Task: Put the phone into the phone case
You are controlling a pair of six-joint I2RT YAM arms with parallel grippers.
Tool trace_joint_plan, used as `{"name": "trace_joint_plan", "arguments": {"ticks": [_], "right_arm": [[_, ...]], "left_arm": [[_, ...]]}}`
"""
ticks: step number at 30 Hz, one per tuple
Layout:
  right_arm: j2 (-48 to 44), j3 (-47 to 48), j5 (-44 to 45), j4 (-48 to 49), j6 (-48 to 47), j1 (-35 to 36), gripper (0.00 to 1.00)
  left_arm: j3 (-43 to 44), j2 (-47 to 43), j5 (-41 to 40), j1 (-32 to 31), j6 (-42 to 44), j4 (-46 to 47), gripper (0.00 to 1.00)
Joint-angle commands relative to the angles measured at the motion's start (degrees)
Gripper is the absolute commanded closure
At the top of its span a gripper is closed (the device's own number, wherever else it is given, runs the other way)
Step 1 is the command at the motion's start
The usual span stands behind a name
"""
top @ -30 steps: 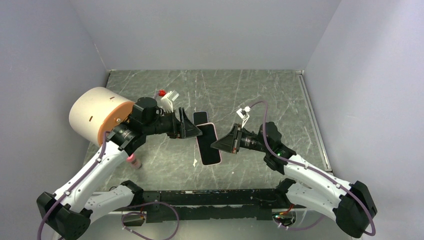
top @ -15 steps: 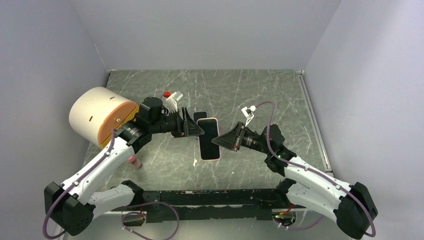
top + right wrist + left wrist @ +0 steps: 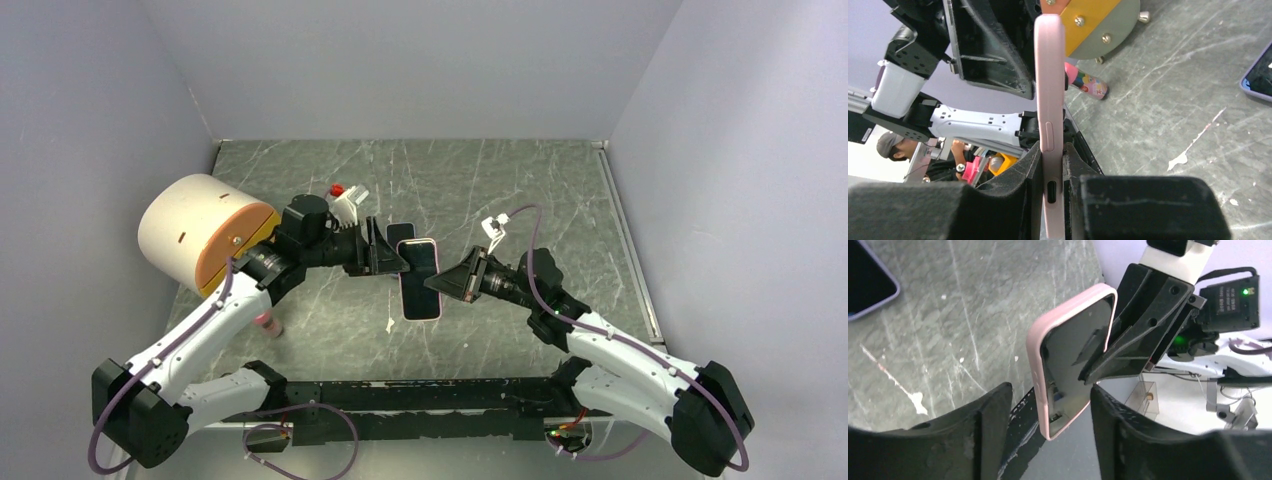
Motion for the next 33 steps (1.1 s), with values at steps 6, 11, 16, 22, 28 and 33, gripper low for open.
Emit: {"name": "trace_joint_plan", "arguments": {"ticks": [6, 11, 16, 22, 28, 33], "right_arm": [[3.56, 12.16, 4.27, -20.62, -12.49, -7.09, 1.00], [13.05, 16.85, 1.62, -27.99, -18.66, -14.26, 1.00], [23.23, 20.87, 2.40, -28.00, -23.21, -16.79, 1.00], [34.89, 26.50, 1.10, -25.02, -24.64, -18.40, 1.00], [44.53, 32.38, -0.94, -25.36, -25.97, -20.38, 1.00], [50.28, 35.09, -2.97, -23.52, -25.49, -22.17, 1.00]], "left_arm": [[7.68, -2.03, -10.50, -0.14, 13.88, -16.38, 0.07], [7.96, -4.54, -16.01, -0.07, 19.28, -21.78, 0.06], [5.74, -8.09, -17.66, -0.07, 23.28, -23.44, 0.06], [0.86, -11.95, -19.38, -0.09, 26.07, -20.71, 0.06], [2.34, -11.25, -19.42, -0.12, 26.95, -22.64, 0.06], [1.96, -12.14, -18.77, -0.10, 27.05, -22.28, 0.06]]}}
